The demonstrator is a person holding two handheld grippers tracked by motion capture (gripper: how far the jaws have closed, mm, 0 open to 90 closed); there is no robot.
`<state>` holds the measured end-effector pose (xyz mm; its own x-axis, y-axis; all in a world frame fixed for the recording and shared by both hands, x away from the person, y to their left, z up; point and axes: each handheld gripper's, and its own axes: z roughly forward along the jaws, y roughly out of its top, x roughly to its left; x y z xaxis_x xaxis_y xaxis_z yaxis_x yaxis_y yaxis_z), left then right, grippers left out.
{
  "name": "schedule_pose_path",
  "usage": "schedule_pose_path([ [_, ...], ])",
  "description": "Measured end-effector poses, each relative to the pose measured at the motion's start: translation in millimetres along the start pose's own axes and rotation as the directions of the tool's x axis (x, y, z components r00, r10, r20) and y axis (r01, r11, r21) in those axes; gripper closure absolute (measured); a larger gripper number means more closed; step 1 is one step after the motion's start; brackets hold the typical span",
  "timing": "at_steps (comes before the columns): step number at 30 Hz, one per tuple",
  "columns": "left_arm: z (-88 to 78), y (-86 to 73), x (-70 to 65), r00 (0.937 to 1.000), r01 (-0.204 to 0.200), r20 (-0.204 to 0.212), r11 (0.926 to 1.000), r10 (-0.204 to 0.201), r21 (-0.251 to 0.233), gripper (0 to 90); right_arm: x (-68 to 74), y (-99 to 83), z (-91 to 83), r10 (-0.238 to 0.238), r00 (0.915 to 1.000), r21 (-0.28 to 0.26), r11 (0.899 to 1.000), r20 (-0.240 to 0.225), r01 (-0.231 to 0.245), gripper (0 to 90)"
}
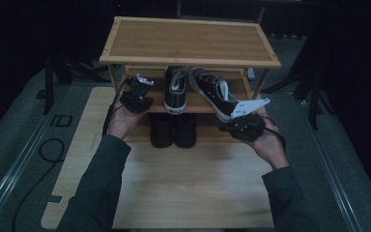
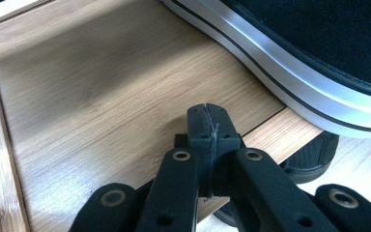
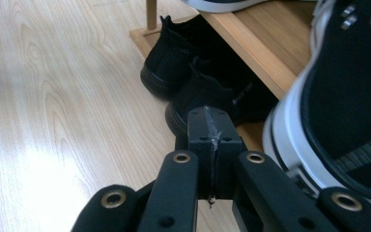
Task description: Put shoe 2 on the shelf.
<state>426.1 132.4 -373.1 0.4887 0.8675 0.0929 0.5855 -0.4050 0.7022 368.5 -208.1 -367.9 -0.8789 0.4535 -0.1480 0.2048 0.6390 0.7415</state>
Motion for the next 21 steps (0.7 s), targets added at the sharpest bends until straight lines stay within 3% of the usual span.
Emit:
schedule_pose_path([
  [11,-0.1,-0.1,0.5,1.0000,0.001,0.003,1.0000,-0.001,0.000,90.0,-9.4,-14.4,-11.2,0.008,0.9992,0.034,0.999,0.039,-0.009,90.0],
  [21,-0.1,-0.4,1.1,1.0000,0.006,0.007,1.0000,-0.006,-0.001,90.0,-20.3,-25.3,-19.2,0.051,0.9953,0.043,0.998,0.082,-0.054,90.0],
])
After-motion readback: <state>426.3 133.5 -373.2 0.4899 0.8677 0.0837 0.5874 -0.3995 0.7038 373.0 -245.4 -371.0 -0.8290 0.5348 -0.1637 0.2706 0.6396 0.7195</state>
